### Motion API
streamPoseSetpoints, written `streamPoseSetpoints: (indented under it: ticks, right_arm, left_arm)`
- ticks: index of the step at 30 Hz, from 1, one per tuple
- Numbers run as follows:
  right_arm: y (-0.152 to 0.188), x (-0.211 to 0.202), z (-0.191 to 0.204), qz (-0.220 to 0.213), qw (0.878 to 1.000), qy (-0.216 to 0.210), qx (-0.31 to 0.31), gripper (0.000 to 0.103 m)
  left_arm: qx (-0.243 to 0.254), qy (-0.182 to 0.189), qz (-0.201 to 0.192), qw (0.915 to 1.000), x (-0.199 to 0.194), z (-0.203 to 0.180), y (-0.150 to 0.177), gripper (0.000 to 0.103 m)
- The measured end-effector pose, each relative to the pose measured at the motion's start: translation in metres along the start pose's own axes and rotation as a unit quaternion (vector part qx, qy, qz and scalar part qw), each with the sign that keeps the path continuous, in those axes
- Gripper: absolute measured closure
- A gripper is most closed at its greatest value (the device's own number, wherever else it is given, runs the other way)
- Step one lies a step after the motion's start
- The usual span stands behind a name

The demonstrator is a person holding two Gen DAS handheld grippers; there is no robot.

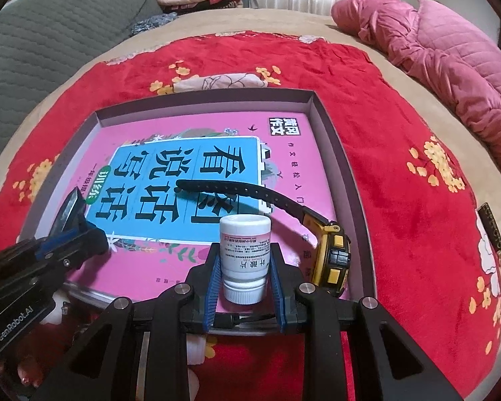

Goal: Organize rigid objects
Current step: 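Lower the pill bottle into the box with the right tool while the left tool lowers the clip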

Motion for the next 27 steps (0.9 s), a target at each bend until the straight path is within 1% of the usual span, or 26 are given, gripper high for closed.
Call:
streamPoseSetpoints:
  ticks: [20,21,23,24,25,27]
  right_arm:
    - [-0.001,-0.001,0.001,-0.001,1.0,0.003,-0.004,0.074]
    - [-0.001,-0.002,0.001,-0.004,1.0,0.002,-0.005,0.073]
    - [-0.002,-0.006,0.002,-0.01,1.0,0.003,-0.007,0.067]
    - [-0.003,-0.008,0.003,-0.013,1.0,0.001,-0.008,0.062]
    - [-0.004,-0.01,0.004,-0.017,1.0,-0.001,-0.009,0.061]
    - [-0.005,-0.014,0.005,-0.023,1.0,-0.001,-0.011,0.06]
  left_arm:
    - [0.0,-0.001,0.001,1.0,0.001,0.001,0.001,0.087]
    - [0.0,-0.001,0.001,1.0,0.001,0.001,0.001,0.087]
    - [-0.001,0.0,0.0,1.0,0.001,0.001,0.001,0.087]
    - [-0.002,0.001,0.001,1.0,0.001,0.001,0.002,0.087]
    - [-0.003,0.002,0.001,1.0,0.001,0.001,0.002,0.087]
    - [-0.003,0.001,0.001,1.0,0.001,0.001,0.002,0.087]
Point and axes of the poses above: each gripper's, at about its wrist camera, not at the fingertips, and x roughly the way its jaws point, z to its left, y to its underside, the point moved 8 cm from there along x, roughly the way its jaws point, and after that the axes turned 10 degrees about -x, right-handed, at the moved point
